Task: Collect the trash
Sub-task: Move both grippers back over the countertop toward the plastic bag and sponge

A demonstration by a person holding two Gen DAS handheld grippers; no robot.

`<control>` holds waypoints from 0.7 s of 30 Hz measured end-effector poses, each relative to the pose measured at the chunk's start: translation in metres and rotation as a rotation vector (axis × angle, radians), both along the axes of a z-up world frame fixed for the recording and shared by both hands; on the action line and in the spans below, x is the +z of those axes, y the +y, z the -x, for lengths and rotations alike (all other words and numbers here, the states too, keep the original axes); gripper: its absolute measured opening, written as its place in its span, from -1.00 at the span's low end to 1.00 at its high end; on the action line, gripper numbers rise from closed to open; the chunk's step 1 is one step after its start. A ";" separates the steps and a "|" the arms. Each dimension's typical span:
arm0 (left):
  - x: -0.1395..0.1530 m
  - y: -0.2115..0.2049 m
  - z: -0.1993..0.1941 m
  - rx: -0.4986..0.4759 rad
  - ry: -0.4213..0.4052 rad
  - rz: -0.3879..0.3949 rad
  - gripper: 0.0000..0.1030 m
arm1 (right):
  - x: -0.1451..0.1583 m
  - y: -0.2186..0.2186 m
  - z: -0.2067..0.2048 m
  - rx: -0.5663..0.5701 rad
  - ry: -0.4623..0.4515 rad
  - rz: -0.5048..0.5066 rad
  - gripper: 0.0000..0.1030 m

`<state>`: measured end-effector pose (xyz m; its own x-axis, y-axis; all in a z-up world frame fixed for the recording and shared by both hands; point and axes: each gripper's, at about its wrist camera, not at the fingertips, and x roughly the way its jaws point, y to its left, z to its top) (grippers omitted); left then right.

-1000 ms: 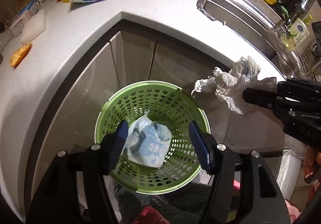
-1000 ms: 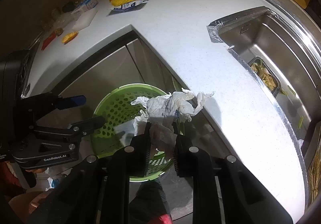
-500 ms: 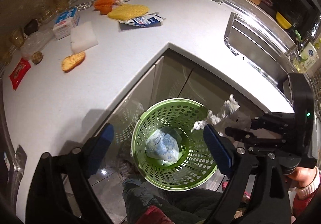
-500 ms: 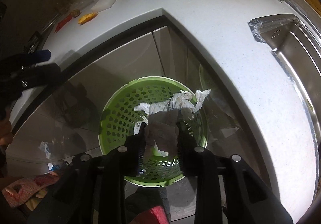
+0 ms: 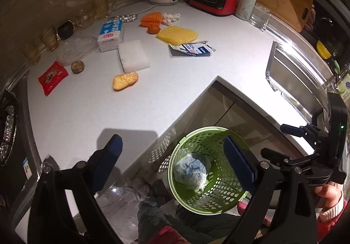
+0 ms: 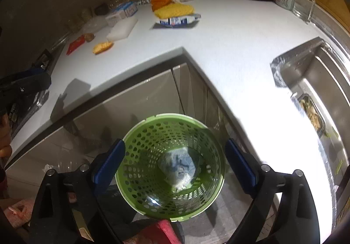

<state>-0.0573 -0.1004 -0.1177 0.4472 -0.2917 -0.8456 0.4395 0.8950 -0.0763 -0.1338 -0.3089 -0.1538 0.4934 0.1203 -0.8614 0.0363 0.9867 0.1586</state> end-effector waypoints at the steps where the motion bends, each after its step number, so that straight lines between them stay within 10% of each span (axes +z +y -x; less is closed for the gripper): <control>1: 0.005 0.005 -0.002 0.014 -0.013 0.001 0.74 | 0.009 0.001 -0.003 -0.004 -0.024 0.010 0.89; 21: 0.023 0.169 -0.148 0.381 -0.101 0.010 0.76 | 0.086 0.085 -0.152 -0.013 -0.189 0.019 0.95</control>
<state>0.0903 0.0691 -0.0949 0.6061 -0.0969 -0.7895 0.0822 0.9949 -0.0590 0.0186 -0.2241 -0.0680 0.6483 0.0974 -0.7551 0.0206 0.9892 0.1452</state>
